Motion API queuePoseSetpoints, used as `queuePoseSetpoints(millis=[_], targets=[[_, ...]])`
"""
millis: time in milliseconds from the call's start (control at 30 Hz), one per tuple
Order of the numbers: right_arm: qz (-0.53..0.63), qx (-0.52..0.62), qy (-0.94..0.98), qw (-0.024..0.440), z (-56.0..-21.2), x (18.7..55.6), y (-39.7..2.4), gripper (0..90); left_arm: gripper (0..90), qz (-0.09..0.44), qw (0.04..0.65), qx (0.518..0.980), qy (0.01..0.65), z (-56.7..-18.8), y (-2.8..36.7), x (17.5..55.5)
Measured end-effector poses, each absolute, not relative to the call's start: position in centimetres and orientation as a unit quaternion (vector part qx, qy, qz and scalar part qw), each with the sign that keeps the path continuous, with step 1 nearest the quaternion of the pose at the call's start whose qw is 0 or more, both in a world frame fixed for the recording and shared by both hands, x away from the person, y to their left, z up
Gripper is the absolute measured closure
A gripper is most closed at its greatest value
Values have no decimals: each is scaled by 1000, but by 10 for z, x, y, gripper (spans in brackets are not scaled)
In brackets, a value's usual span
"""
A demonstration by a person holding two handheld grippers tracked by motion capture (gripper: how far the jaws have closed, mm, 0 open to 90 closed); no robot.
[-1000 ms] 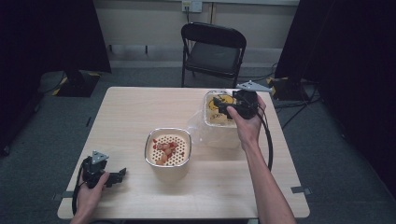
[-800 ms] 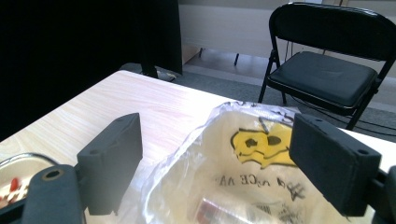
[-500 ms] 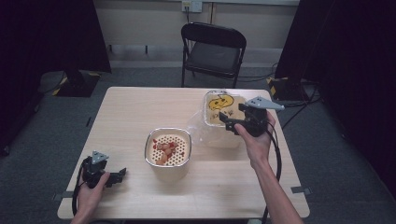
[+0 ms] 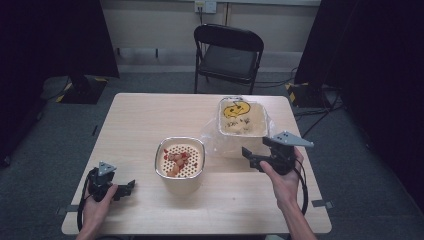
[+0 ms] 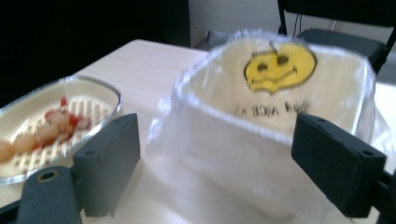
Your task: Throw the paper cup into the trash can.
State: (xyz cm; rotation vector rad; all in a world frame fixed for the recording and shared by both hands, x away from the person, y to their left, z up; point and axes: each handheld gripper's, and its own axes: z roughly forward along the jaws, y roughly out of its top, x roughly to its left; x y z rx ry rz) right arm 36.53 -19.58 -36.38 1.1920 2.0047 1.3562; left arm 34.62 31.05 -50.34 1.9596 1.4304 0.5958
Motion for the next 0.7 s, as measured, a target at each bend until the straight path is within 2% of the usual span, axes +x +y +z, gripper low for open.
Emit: queuePoseSetpoints(millis=[400, 633, 700], targets=[[464, 445, 739, 200, -406, 342, -208, 139, 0, 226, 316, 744, 543, -503, 311, 346], [421, 469, 753, 189, -450, 339, -218, 140, 0, 226, 316, 744, 543, -503, 311, 346], [397, 471, 762, 199, -459, 340, -219, 143, 0, 227, 316, 744, 543, -503, 311, 346]])
